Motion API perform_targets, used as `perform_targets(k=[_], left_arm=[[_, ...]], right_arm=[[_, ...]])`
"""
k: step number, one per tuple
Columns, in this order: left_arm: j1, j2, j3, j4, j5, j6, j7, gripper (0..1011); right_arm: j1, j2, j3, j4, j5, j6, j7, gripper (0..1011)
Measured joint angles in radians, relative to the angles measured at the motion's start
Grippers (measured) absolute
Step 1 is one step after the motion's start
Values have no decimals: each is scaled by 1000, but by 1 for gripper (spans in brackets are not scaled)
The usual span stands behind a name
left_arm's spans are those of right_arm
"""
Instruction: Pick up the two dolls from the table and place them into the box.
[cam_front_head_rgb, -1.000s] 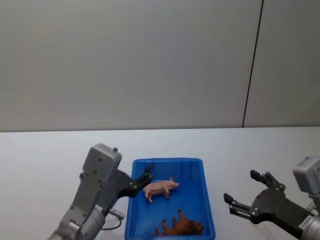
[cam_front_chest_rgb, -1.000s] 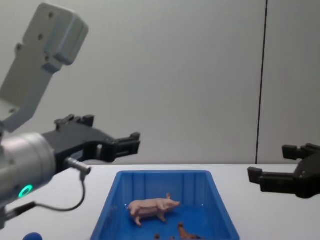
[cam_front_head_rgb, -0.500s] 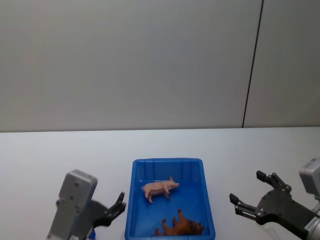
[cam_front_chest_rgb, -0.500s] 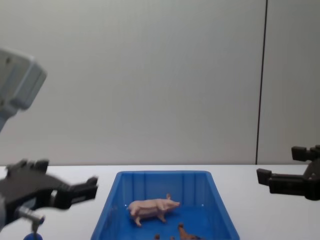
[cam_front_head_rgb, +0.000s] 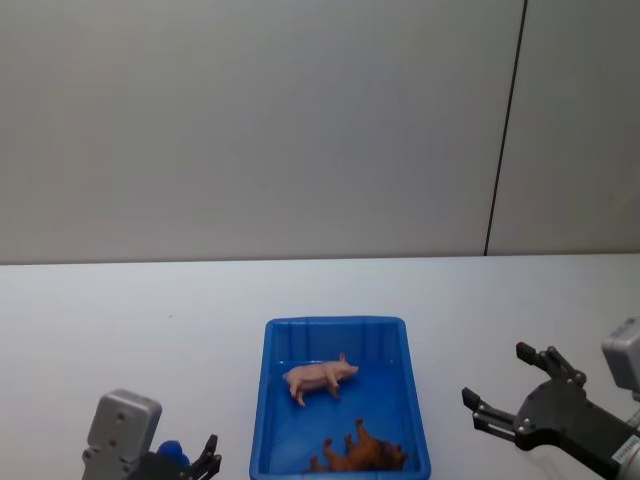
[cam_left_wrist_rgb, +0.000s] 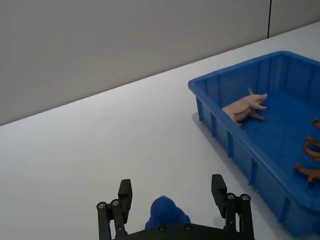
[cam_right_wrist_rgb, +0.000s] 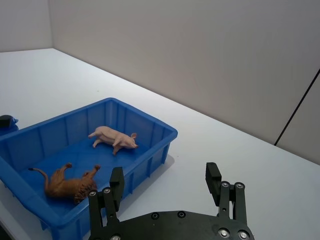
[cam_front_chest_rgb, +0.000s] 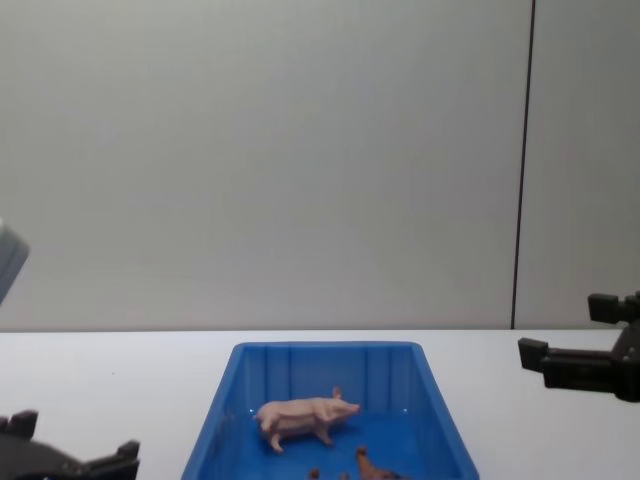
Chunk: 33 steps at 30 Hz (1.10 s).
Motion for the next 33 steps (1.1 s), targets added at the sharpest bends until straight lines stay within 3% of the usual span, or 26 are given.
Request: perform_targets(k=[16, 20, 30, 33], left_arm=[[-9, -18, -15, 92, -16, -32, -41, 998], [-19, -26, -18, 117, -13, -33, -63, 926], [-45, -47, -22, 166, -2, -23, -114, 618], [-48, -49, -24, 172, 0, -21, -121, 574]], right_arm=[[-1, 1, 1, 0, 1, -1, -2, 1001], [-2, 2, 1, 0, 1, -1, -2, 1001], [-2, 2, 1, 0, 1, -1, -2, 1001], [-2, 2, 1, 0, 1, -1, -2, 1001]])
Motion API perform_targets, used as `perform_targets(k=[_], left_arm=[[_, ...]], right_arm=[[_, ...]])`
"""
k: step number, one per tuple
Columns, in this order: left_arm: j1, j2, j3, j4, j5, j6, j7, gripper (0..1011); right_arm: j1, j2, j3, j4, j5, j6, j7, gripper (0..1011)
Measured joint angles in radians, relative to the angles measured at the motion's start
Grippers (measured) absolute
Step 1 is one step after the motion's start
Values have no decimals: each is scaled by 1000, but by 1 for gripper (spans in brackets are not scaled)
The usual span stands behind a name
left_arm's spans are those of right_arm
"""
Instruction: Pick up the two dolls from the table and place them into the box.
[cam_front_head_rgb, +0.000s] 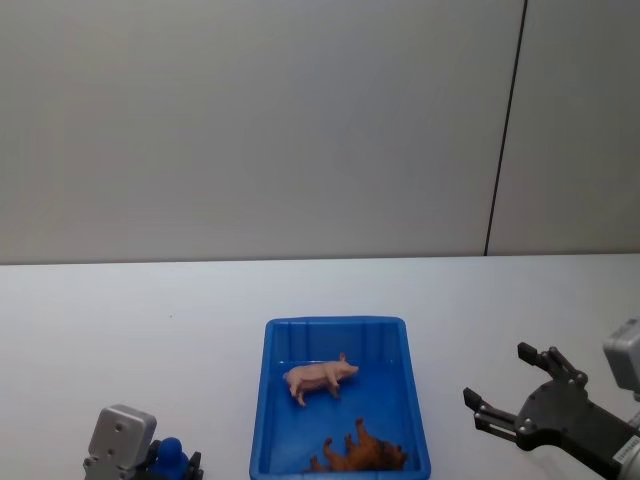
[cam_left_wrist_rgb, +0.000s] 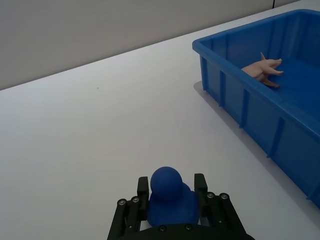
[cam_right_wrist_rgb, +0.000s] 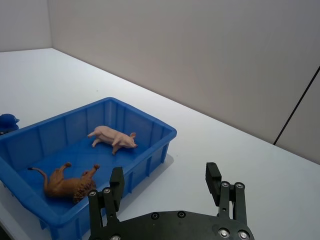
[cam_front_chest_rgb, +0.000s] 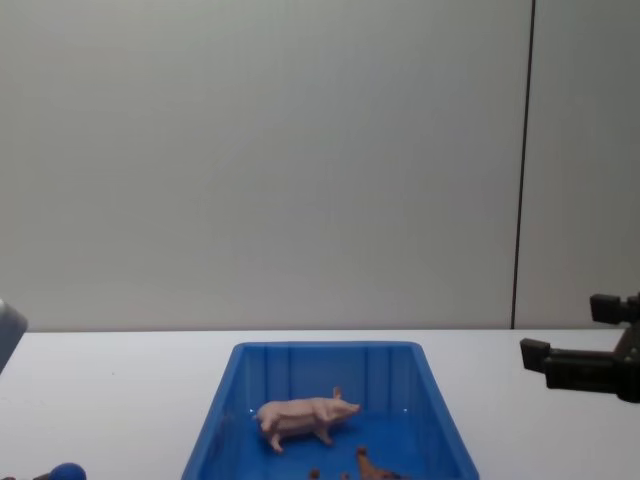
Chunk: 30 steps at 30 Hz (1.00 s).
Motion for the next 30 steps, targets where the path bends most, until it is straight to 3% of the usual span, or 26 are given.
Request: perform_targets(k=[16, 30], left_arm=[[-37, -10, -20, -22, 49, 1, -35, 440], [-145, -86, -10, -24, 143, -46, -151, 380]], right_arm=[[0, 0, 0, 0, 0, 0, 0, 1001], [0, 0, 0, 0, 0, 0, 0, 1001]])
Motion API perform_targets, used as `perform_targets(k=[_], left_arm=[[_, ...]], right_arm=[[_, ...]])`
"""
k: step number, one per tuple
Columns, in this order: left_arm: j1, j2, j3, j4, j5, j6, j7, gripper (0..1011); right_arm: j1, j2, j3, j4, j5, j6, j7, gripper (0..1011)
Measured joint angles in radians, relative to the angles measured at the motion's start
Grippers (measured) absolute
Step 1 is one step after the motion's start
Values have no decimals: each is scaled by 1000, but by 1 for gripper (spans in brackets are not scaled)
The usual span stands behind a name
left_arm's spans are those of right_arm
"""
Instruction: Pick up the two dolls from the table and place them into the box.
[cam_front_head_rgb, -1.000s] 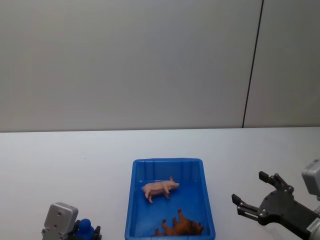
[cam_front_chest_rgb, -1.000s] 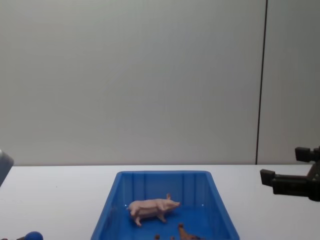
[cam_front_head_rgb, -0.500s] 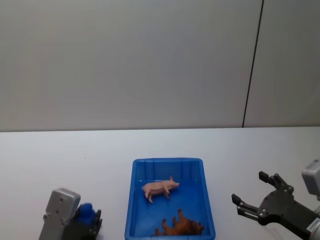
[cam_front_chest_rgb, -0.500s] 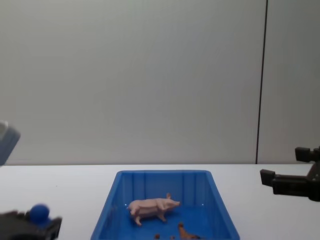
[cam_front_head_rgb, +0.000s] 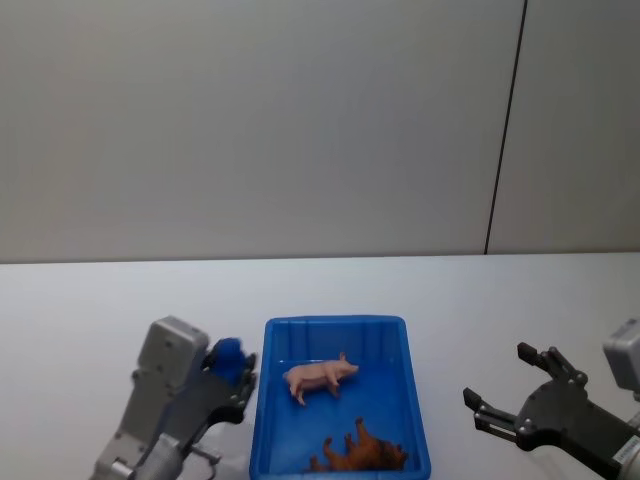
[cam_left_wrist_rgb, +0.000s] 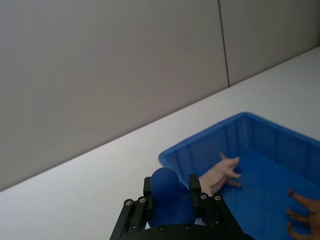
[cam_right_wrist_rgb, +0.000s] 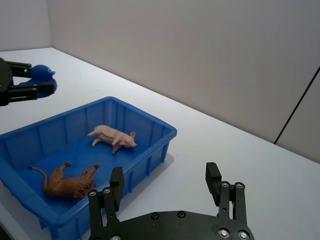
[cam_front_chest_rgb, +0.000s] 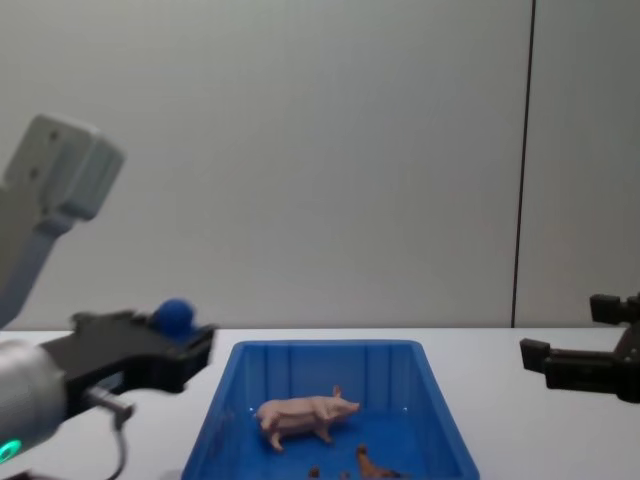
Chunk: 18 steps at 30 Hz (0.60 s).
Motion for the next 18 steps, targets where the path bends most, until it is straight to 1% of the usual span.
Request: perform_targets(k=[2, 4, 5, 6, 8, 9, 11, 13, 14, 16, 17, 18], left_arm=[[-14, -13, 4, 6, 9, -6, -18, 416], [-33, -29, 10, 15, 22, -16, -44, 499], [-39, -35, 13, 19, 25, -19, -52, 519], [-53, -48, 18, 28, 32, -26, -68, 581], [-70, -66, 25, 40, 41, -38, -93, 626], [-78, -73, 28, 45, 44, -42, -103, 682], [-89, -85, 33, 55, 48, -50, -121, 726], [-105, -101, 40, 70, 52, -63, -146, 805], [-110, -106, 42, 75, 53, -69, -158, 821], [-127, -122, 47, 91, 53, -83, -182, 897], [-131, -127, 49, 95, 53, -88, -189, 897], [-138, -134, 52, 103, 53, -97, -202, 943]], right_arm=[[0, 0, 0, 0, 0, 0, 0, 1001], [0, 0, 0, 0, 0, 0, 0, 1001], [0, 0, 0, 0, 0, 0, 0, 1001], [0, 0, 0, 0, 0, 0, 0, 1001], [0, 0, 0, 0, 0, 0, 0, 1001], [0, 0, 0, 0, 0, 0, 0, 1001], [0, 0, 0, 0, 0, 0, 0, 1001], [0, 0, 0, 0, 0, 0, 0, 1001], [0, 0, 0, 0, 0, 0, 0, 1001], [0, 0, 0, 0, 0, 0, 0, 1001], [0, 0, 0, 0, 0, 0, 0, 1001], [0, 0, 0, 0, 0, 0, 0, 1001]])
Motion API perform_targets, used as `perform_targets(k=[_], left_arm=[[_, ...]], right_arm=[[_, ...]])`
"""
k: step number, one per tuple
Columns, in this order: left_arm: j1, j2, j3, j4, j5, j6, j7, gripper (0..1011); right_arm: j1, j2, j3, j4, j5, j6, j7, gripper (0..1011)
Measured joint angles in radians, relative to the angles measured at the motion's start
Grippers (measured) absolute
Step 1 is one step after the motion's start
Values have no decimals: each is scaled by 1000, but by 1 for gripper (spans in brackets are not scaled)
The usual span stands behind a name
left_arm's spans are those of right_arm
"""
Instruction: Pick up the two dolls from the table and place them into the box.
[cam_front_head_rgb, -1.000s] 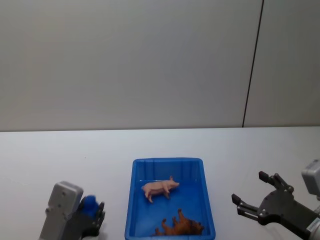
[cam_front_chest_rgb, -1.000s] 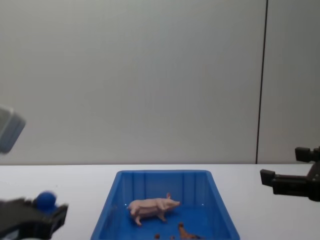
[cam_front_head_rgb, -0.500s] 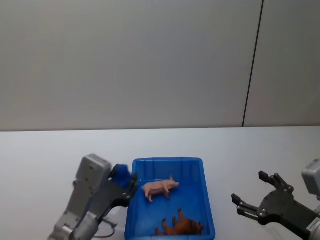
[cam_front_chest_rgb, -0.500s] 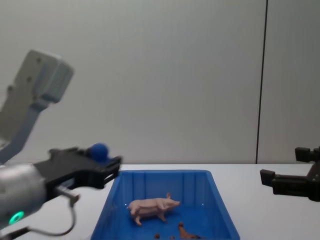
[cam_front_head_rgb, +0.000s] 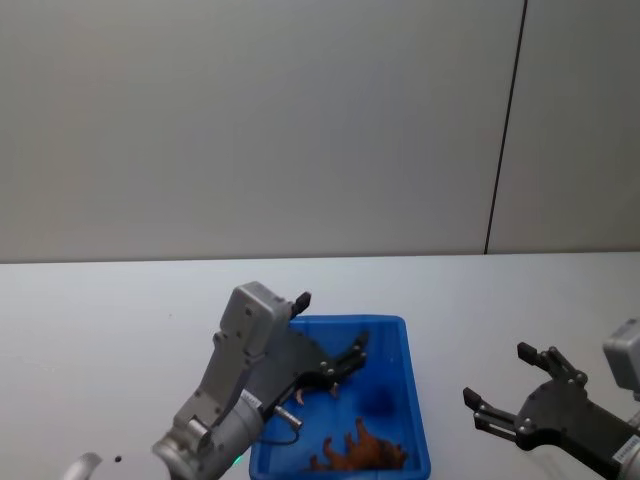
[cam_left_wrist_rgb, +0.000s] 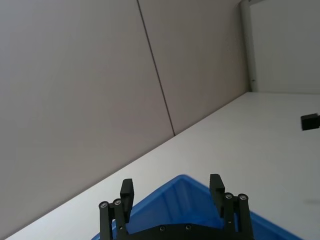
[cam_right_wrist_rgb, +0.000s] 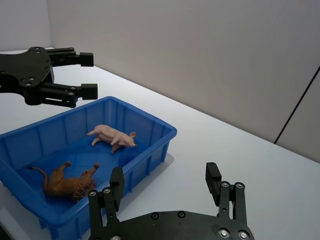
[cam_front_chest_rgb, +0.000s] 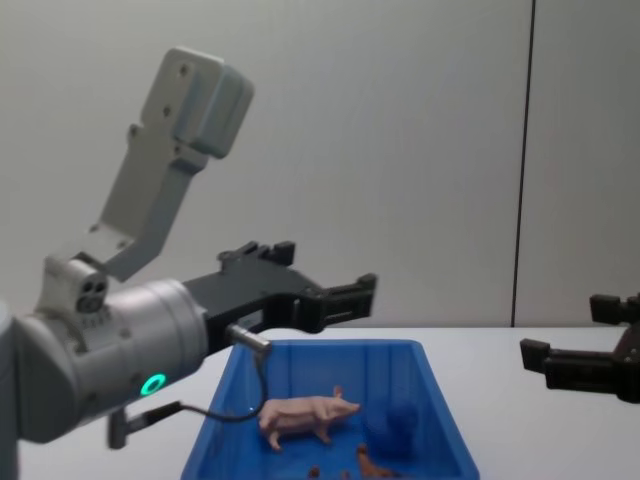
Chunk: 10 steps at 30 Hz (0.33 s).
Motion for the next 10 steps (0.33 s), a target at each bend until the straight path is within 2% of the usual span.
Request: perform_targets(k=[3, 10], left_arm=[[-12, -12, 4, 12, -5, -21, -21, 1002], [-31, -32, 10, 30, -14, -53, -53, 1002]], right_arm=[[0, 0, 0, 0, 0, 0, 0, 1001], [0, 0, 0, 0, 0, 0, 0, 1001]])
